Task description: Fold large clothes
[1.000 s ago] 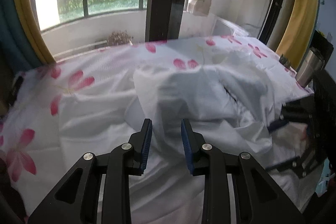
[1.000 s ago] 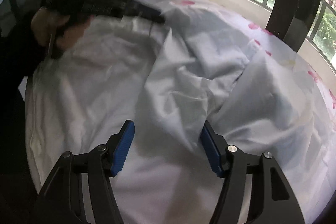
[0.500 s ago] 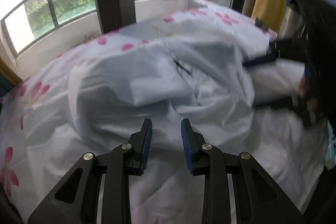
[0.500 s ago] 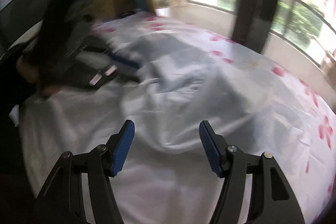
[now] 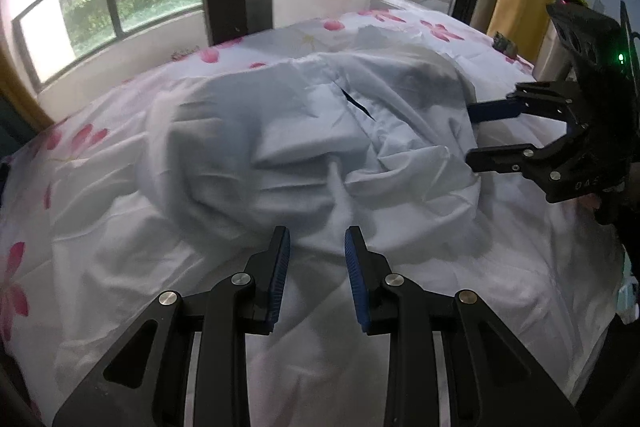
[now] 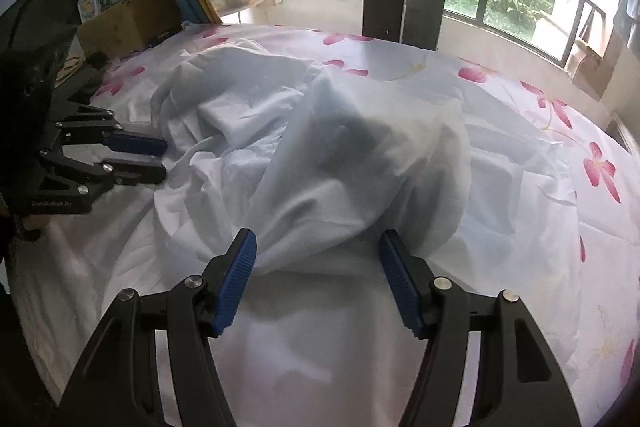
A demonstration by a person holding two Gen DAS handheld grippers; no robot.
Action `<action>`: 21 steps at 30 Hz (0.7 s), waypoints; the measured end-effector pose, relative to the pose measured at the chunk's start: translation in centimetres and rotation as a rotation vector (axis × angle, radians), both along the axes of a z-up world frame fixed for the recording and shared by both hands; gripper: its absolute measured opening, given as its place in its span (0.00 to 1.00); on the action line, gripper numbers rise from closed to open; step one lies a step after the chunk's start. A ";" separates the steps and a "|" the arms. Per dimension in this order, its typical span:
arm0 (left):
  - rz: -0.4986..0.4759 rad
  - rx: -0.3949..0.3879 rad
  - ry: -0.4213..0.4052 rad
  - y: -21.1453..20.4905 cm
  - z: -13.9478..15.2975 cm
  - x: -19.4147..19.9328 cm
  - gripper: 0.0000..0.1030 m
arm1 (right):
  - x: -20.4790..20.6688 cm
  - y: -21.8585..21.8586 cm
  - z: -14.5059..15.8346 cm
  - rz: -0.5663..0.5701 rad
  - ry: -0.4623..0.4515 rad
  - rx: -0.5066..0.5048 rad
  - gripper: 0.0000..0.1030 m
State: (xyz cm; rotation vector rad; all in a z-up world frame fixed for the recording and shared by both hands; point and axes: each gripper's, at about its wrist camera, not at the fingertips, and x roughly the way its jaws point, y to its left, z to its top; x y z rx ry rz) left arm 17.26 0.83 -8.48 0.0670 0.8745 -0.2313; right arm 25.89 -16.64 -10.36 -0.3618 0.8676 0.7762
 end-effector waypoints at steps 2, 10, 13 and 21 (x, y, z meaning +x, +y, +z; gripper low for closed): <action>0.029 0.008 -0.013 0.6 0.4 -0.4 0.29 | -0.2 -0.2 0.0 -0.007 -0.006 -0.006 0.62; 0.130 -0.037 -0.073 2.5 2.5 -3.0 0.29 | -2.1 -1.3 0.8 -0.041 -0.027 0.010 0.62; 0.155 -0.064 -0.102 2.6 3.1 -4.1 0.29 | -2.9 -1.8 1.4 -0.058 -0.040 0.013 0.62; 0.218 -0.125 -0.174 2.1 3.8 -7.4 0.29 | -5.0 -3.3 2.8 -0.112 -0.067 0.036 0.62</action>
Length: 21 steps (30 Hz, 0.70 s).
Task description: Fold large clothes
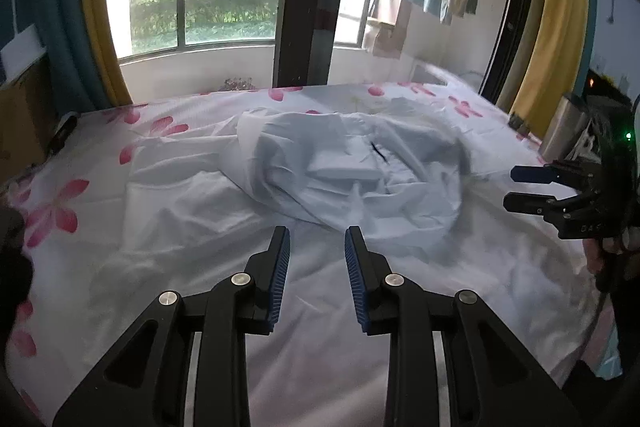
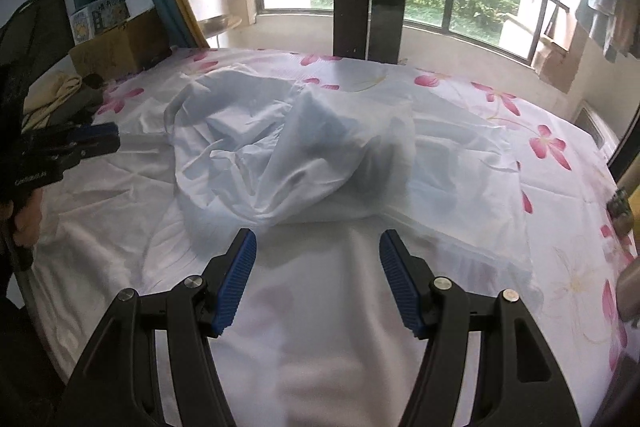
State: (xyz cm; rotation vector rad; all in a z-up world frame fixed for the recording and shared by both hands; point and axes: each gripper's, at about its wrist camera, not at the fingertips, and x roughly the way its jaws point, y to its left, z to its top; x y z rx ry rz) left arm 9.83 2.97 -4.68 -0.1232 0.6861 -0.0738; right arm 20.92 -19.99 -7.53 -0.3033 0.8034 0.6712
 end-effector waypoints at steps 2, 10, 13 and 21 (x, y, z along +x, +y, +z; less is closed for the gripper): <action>0.000 -0.007 -0.002 -0.3 0.0 -0.7 0.29 | -0.6 -0.3 0.4 -0.008 -0.011 0.001 0.62; 0.008 -0.035 -0.012 -1.3 -0.2 -3.0 0.29 | -2.2 -1.8 0.7 -0.060 0.025 0.037 0.62; 0.008 -0.030 -0.031 -1.7 -0.1 -3.8 0.29 | -2.6 -2.6 0.8 -0.086 0.028 0.039 0.63; 0.035 -0.004 -0.019 -1.9 -0.4 -5.6 0.29 | -4.4 -5.4 0.7 -0.142 0.019 0.033 0.63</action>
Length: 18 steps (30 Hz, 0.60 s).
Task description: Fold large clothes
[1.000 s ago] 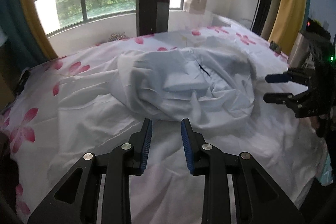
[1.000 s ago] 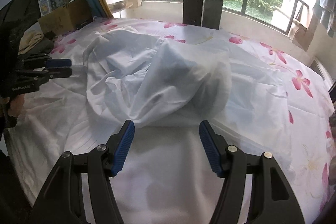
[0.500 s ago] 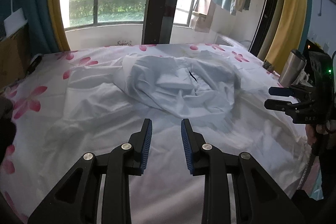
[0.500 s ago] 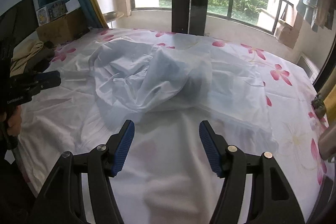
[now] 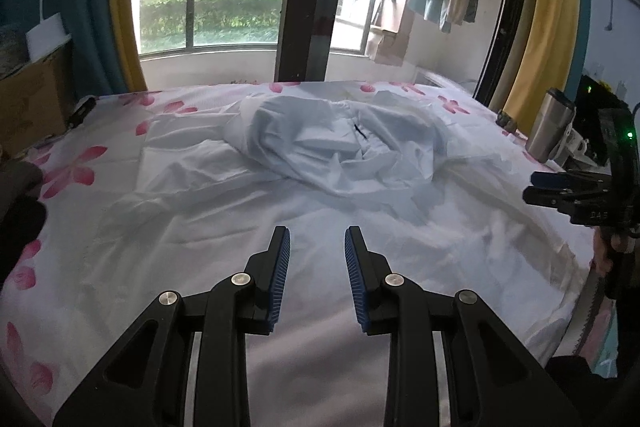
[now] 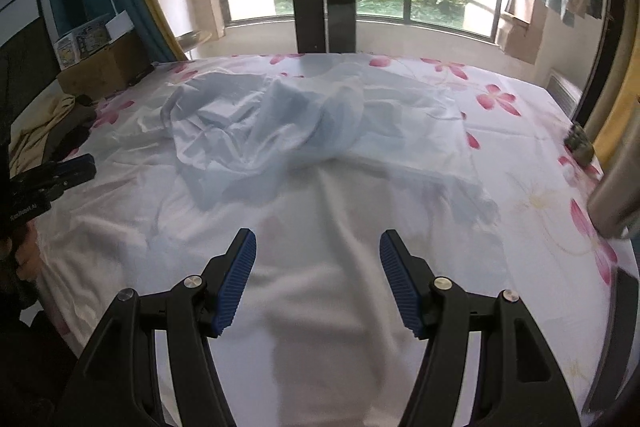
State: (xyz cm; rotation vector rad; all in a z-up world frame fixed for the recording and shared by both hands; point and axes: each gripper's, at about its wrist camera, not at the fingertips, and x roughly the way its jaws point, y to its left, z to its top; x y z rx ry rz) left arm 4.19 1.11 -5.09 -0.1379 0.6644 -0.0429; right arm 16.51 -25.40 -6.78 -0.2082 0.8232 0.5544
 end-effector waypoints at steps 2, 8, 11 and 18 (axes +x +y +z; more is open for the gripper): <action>0.012 0.016 -0.003 0.2 0.2 -0.7 0.29 | -0.4 -0.8 -0.2 -0.015 0.000 -0.011 0.63; 0.093 0.019 0.003 1.9 0.5 -2.9 0.29 | -1.4 -3.8 -0.9 -0.083 0.014 -0.030 0.63; 0.127 0.028 0.017 2.9 0.2 -3.8 0.29 | -2.0 -5.5 -1.0 -0.124 0.014 -0.040 0.63; 0.255 -0.008 0.062 7.3 -0.9 -6.7 0.30 | -2.8 -9.5 -1.4 -0.238 0.016 -0.052 0.63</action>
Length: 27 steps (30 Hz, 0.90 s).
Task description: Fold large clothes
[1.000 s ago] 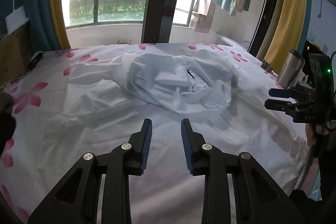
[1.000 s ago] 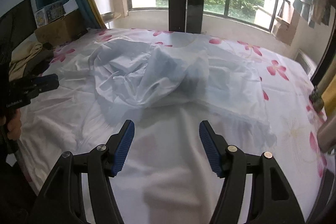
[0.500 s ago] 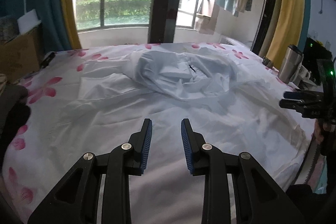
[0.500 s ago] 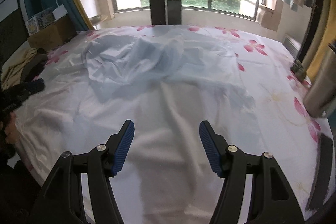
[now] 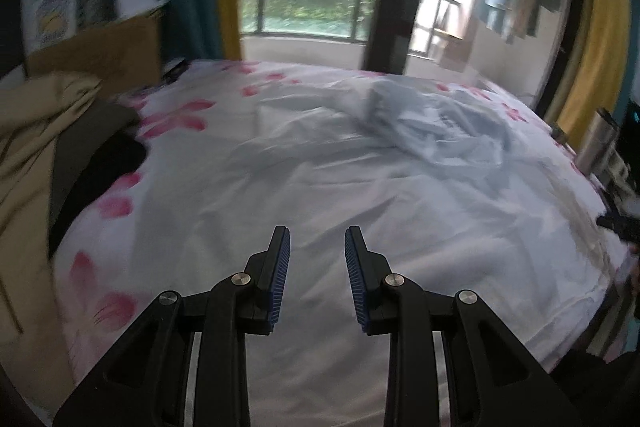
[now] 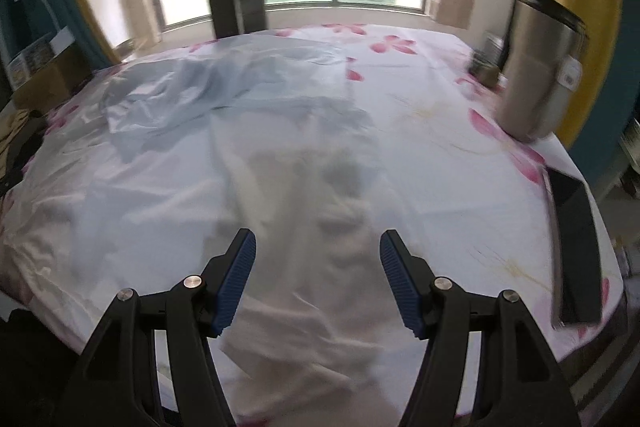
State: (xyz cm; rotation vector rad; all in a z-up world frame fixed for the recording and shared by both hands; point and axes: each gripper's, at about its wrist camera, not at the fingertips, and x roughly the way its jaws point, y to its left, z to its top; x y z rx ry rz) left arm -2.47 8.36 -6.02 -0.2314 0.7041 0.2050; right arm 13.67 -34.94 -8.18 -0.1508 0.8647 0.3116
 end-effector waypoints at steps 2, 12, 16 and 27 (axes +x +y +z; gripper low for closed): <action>0.059 -0.006 0.019 1.7 -0.3 -0.9 0.30 | -0.2 -0.9 -0.4 -0.030 0.006 -0.008 0.63; 0.228 0.021 0.094 6.7 -1.7 -5.5 0.46 | -0.7 -5.0 -1.9 -0.166 0.026 -0.054 0.63; 0.207 0.030 0.131 6.4 -2.6 -6.0 0.47 | -0.7 -5.1 -2.4 -0.165 0.026 -0.062 0.63; 0.148 0.104 0.202 4.1 -3.3 -6.0 0.55 | -2.4 -2.8 -2.6 -0.043 -0.012 -0.048 0.22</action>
